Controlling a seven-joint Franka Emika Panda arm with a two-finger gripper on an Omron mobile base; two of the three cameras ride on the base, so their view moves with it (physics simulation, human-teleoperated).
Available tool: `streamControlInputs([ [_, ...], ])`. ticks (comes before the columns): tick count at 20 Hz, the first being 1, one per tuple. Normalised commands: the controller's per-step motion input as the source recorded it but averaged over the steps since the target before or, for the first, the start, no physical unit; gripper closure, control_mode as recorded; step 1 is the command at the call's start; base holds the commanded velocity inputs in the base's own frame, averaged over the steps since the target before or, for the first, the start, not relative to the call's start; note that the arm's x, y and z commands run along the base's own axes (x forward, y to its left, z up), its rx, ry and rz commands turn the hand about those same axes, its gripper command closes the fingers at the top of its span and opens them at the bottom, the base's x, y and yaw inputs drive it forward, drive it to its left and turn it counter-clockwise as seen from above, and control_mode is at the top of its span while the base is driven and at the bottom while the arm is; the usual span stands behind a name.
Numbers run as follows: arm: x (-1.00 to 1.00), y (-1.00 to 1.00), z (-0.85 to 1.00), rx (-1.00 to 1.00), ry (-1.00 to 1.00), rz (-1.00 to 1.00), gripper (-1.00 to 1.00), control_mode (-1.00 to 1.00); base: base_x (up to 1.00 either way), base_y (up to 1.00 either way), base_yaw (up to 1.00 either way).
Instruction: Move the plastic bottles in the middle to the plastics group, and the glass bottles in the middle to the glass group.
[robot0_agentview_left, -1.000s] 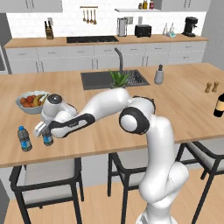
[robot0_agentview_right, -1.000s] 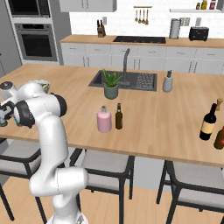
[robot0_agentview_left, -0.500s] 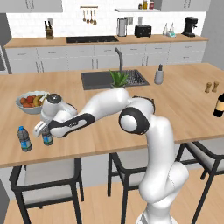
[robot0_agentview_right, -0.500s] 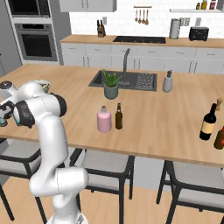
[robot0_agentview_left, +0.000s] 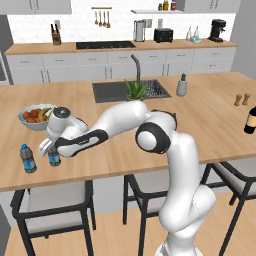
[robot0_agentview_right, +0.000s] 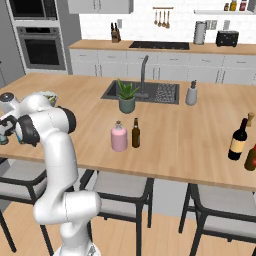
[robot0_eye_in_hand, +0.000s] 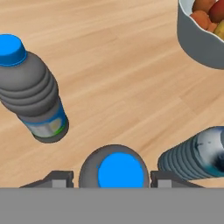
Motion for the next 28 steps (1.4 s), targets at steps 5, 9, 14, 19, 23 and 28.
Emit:
streamControlInputs([
  [5,0.00,0.00,0.00,0.00,0.00,0.00,-1.00,-1.00,0.00,0.00,0.00],
  [9,0.00,0.00,0.21,0.00,0.00,0.00,-1.00,-1.00,0.00,0.00,0.00],
  [14,0.00,0.00,0.50,0.03,0.00,-0.01,-1.00,-1.00,0.00,0.00,0.00],
  [19,-0.02,-0.30,0.57,0.08,0.04,-0.07,-1.00,-1.00,0.00,0.00,0.00],
  [23,-0.17,-0.46,0.18,0.11,0.07,-0.13,-1.00,-1.00,0.00,0.00,0.00],
  [28,-0.25,-0.40,0.08,0.25,-0.07,-0.05,-1.00,-1.00,0.00,0.00,0.00],
])
